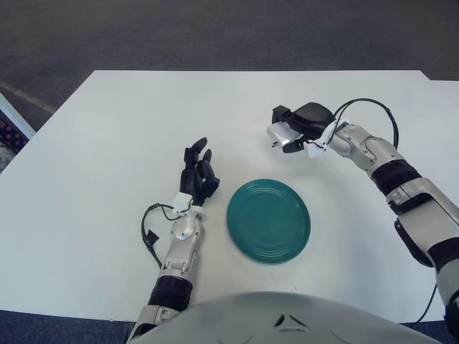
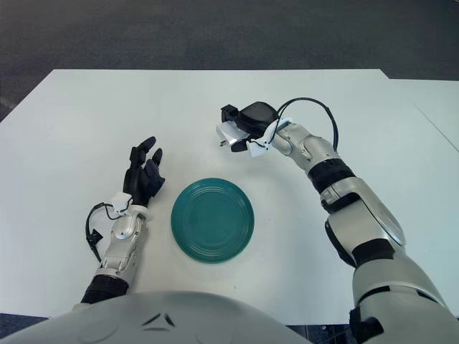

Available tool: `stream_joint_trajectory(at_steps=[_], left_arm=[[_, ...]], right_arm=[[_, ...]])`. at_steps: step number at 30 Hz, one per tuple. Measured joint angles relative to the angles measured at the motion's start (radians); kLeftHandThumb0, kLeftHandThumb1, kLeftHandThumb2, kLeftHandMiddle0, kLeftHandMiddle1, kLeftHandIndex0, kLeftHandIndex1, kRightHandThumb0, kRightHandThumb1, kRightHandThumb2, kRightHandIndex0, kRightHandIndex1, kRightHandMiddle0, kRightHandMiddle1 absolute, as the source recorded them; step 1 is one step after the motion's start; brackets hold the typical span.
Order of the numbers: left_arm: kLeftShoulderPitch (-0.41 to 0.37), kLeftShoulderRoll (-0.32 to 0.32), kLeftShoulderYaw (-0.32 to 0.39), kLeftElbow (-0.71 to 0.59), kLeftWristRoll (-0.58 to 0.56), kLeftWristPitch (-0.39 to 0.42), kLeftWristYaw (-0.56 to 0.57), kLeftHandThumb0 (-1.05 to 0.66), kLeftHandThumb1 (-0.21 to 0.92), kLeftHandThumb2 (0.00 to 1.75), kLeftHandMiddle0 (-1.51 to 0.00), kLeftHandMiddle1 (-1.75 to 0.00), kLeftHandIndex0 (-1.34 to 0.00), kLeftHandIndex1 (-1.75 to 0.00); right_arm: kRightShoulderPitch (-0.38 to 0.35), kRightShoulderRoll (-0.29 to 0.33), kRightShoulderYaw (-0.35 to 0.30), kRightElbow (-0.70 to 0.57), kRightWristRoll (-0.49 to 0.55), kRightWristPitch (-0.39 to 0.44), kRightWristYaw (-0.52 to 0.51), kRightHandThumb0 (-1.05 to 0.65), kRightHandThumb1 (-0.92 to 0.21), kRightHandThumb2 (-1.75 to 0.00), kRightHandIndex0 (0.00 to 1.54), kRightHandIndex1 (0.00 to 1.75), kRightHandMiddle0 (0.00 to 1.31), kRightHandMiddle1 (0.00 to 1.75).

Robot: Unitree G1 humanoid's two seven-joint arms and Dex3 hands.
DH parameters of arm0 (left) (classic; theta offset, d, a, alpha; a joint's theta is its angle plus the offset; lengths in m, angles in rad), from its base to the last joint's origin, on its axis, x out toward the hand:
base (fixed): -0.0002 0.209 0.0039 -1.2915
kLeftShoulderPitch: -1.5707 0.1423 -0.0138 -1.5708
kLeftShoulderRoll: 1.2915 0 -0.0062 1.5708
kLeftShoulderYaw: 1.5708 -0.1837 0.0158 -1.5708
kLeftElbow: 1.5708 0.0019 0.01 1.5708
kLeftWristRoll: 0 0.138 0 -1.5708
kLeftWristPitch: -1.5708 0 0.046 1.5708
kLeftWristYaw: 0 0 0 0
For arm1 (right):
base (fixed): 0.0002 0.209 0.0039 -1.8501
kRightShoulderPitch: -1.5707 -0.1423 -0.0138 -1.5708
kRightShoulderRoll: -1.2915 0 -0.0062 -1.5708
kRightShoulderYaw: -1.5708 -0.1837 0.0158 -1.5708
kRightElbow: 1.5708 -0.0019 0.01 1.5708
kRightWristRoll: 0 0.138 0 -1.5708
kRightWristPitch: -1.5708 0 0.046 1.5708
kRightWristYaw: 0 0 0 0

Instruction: Put the charger into the plate.

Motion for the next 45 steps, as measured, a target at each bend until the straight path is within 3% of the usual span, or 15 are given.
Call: stream_joint_trajectory(at_steps=[16, 24, 37, 45], left_arm=[[0.000, 0.000, 0.001, 0.001, 0.019, 0.001, 0.001, -0.92, 0.92, 0.94, -0.49, -0.02, 0.00, -0.90], [0.004, 0.000, 0.001, -0.012, 0.037, 0.018, 0.010, -0.92, 0.92, 0.95, -0.47, -0.01, 0.00, -0.87], [0.022, 0.000, 0.002, -0.050, 0.029, 0.060, 0.010, -0.92, 0.92, 0.93, -0.49, -0.02, 0.00, -0.93], [0.022, 0.000, 0.003, -0.051, 0.017, 0.059, -0.004, -0.92, 0.92, 0.94, -0.47, -0.01, 0.00, -0.86]], right_arm=[[0.150, -0.088, -0.049, -0.309, -0.052, -0.015, 0.069, -0.48, -0.92, -0.72, 1.13, 1.75, 0.85, 1.75], [0.244, -0.115, -0.078, -0.427, -0.070, -0.017, 0.100, -0.49, -0.92, -0.68, 1.24, 1.75, 0.97, 1.75], [0.336, -0.154, -0.123, -0.512, -0.100, -0.059, 0.092, -0.51, -0.92, -0.65, 1.33, 1.75, 1.07, 1.75], [0.349, -0.132, -0.110, -0.515, -0.103, -0.074, 0.143, -0.52, -0.92, -0.65, 1.30, 1.75, 1.00, 1.75]])
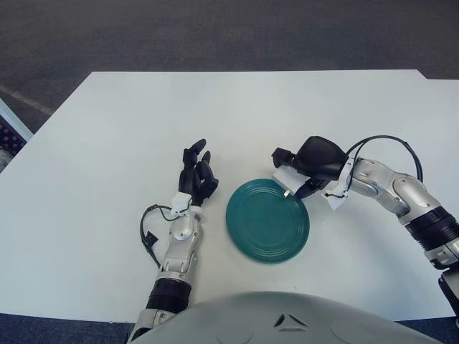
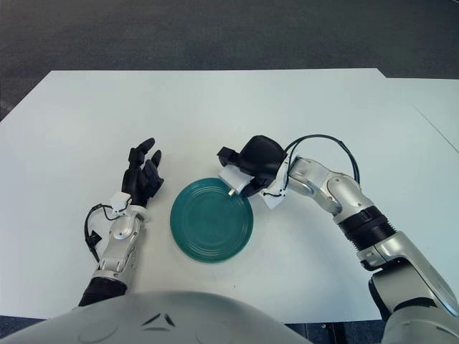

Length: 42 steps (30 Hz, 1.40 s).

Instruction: Put the charger into the plate.

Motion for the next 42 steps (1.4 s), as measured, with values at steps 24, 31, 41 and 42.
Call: stream_joint_trajectory(at_steps=[24, 31, 41, 42], left_arm=[[0.000, 0.000, 0.000, 0.003, 0.005, -0.004, -0.003, -0.92, 0.92, 0.95, -0.45, 0.00, 0.00, -0.85], [0.000, 0.000, 0.001, 0.003, 0.001, -0.005, -0.007, -0.92, 0.92, 0.94, -0.47, -0.01, 0.00, -0.85], [0.001, 0.000, 0.001, 0.006, -0.005, -0.007, -0.009, -0.92, 0.92, 0.93, -0.49, -0.02, 0.00, -0.89], [0.001, 0.000, 0.001, 0.007, -0.005, -0.008, -0.009, -0.92, 0.92, 0.93, -0.49, -0.02, 0.00, -0.89]], right_arm=[[-0.033, 0.130, 0.089, 0.094, -0.005, -0.028, 0.066, -0.48, -0.92, -0.69, 1.22, 1.75, 0.90, 1.75], [-0.033, 0.155, 0.101, 0.111, -0.008, -0.022, 0.040, -0.48, -0.92, -0.70, 1.15, 1.75, 0.85, 1.75], [-0.064, 0.165, 0.135, 0.142, -0.005, -0.037, 0.045, -0.50, -0.92, -0.74, 1.10, 1.75, 0.80, 1.75], [-0.068, 0.165, 0.137, 0.144, -0.005, -0.039, 0.048, -0.50, -0.92, -0.74, 1.10, 1.75, 0.80, 1.75]])
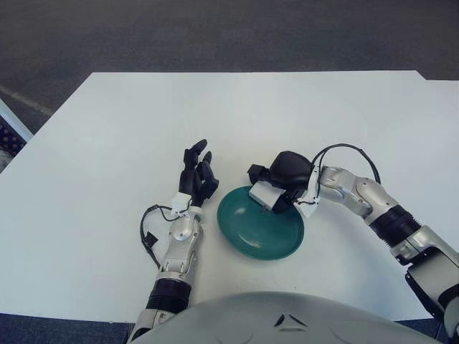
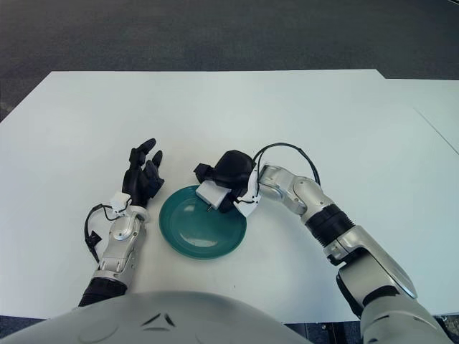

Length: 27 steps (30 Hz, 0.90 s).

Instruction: Put the charger into the plate.

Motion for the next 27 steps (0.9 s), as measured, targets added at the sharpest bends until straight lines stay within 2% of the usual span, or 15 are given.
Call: stream_joint_trajectory(at_steps=[11, 19, 27], left_arm=[[0.000, 0.000, 0.000, 0.010, 0.004, -0.014, 0.000, -0.92, 0.92, 0.94, -0.49, -0.02, 0.00, -0.89], [-0.006, 0.000, -0.002, 0.014, 0.009, -0.013, 0.002, -0.93, 0.92, 0.96, -0.49, -0.02, 0.00, -0.87], [-0.010, 0.000, -0.004, 0.013, 0.027, -0.001, 0.023, -0.92, 0.92, 0.96, -0.50, -0.02, 0.00, -0.87]], right_arm=[[-0.026, -0.010, 0.032, -0.034, -0.047, -0.010, -0.003, -0.49, -0.92, -0.70, 1.06, 1.75, 0.76, 1.75], [0.035, -0.054, 0.011, -0.224, -0.038, 0.018, 0.125, -0.48, -0.92, -0.64, 1.06, 1.75, 0.77, 1.75], [0.043, -0.078, -0.026, -0.275, -0.040, 0.023, 0.175, -0.48, -0.92, -0.60, 1.08, 1.75, 0.78, 1.75]])
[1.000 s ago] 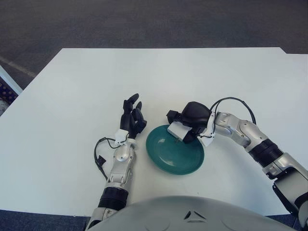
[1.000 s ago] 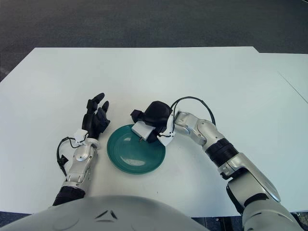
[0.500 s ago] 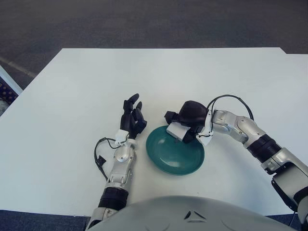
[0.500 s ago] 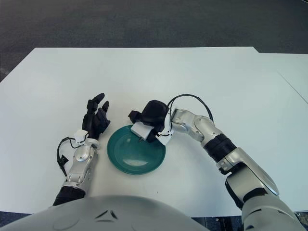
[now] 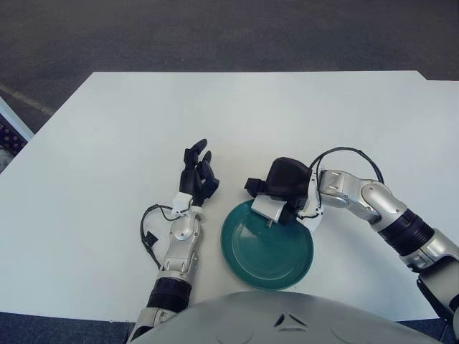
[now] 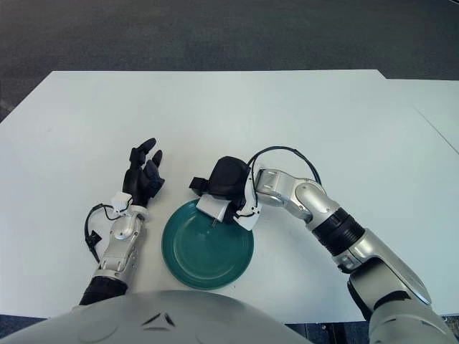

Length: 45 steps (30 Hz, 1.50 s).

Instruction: Put the charger into the plate.

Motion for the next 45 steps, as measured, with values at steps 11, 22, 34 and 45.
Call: stream_joint_trajectory(at_steps=[11, 22, 34, 45], left_arm=[[-0.010, 0.000, -0.001, -0.004, 0.014, 0.026, 0.003, -0.89, 0.92, 0.98, -0.50, -0.02, 0.00, -0.84], [-0.012, 0.000, 0.001, -0.007, 0.007, 0.035, 0.003, -0.88, 0.92, 0.99, -0.48, -0.01, 0.00, -0.80], [-0.012, 0.000, 0.001, -0.017, 0.008, 0.052, 0.003, -0.89, 0.92, 0.99, -0.47, 0.00, 0.00, -0.78], [-0.014, 0.000, 0.005, -0.015, 0.005, 0.052, -0.001, -0.90, 0.92, 0.99, -0.46, 0.00, 0.00, -0.77]], right_arm=[[0.000, -0.014, -0.021, -0.040, 0.005, -0.046, 0.016, -0.49, -0.92, -0.60, 1.13, 1.75, 0.80, 1.75], [0.000, -0.014, -0.047, -0.064, 0.038, -0.080, 0.040, -0.48, -0.91, -0.58, 1.16, 1.75, 0.83, 1.75], [-0.001, -0.014, -0.050, -0.069, 0.036, -0.111, 0.055, -0.47, -0.88, -0.63, 1.19, 1.75, 0.86, 1.75], [0.000, -0.012, -0.046, -0.069, 0.024, -0.125, 0.075, -0.49, -0.89, -0.65, 1.19, 1.75, 0.89, 1.75]])
